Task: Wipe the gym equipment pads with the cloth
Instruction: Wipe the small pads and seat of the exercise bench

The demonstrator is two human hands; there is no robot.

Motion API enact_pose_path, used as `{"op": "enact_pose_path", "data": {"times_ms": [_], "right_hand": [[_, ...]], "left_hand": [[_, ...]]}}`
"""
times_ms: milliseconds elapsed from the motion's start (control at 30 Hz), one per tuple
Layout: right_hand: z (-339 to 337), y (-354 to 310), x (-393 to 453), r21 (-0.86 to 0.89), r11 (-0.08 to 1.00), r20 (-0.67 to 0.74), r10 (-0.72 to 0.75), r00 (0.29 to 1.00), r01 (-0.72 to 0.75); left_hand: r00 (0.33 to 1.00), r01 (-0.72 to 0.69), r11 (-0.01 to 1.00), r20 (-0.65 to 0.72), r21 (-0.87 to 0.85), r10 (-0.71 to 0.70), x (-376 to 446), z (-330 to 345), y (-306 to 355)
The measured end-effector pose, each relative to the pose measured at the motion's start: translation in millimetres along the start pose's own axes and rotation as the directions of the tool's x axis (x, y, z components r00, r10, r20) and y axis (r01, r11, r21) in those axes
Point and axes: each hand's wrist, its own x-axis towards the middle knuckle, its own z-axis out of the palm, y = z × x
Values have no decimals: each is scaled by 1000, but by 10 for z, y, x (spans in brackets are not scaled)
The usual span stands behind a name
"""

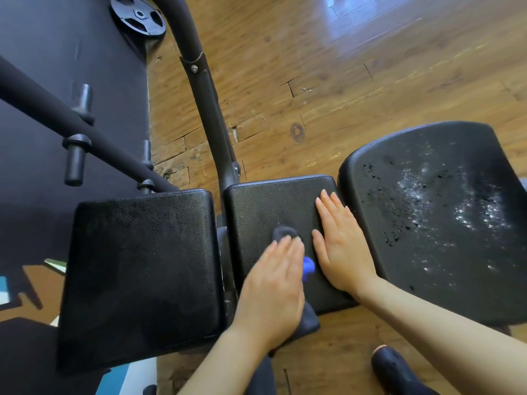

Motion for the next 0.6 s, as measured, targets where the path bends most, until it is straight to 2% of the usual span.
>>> {"op": "enact_pose_path", "data": {"times_ms": [67,133,200,300,400,500,600], "right_hand": [[-3,-5,-8,-1,1000,9,1,1000,-1],[-12,-8,-6,2,1000,13,2,1000,-2],[-13,-4,-7,-1,1000,18,2,1000,-2],[-14,-8,-5,4,1000,13,0,1000,0],[-18,-1,8,10,1000,11,3,1000,-3],[-24,0,-2,11,1000,16,6,1000,-6],[-20,3,-5,8,1000,12,4,1000,-4]], "left_hand": [[996,-57,998,69,20,56,-34,-32,-27],[999,28,993,36,110,-32,173,-36,-166],[988,148,981,34,124,-153,422,-62,-288],[980,184,982,89,-42,-180,529,-120,-309],[975,217,928,23,-303,-220,448,-175,-323],[964,195,961,-140,-196,-224,376,-186,-344],[953,210,971,-197,-116,-230,437,-200,-352]]}}
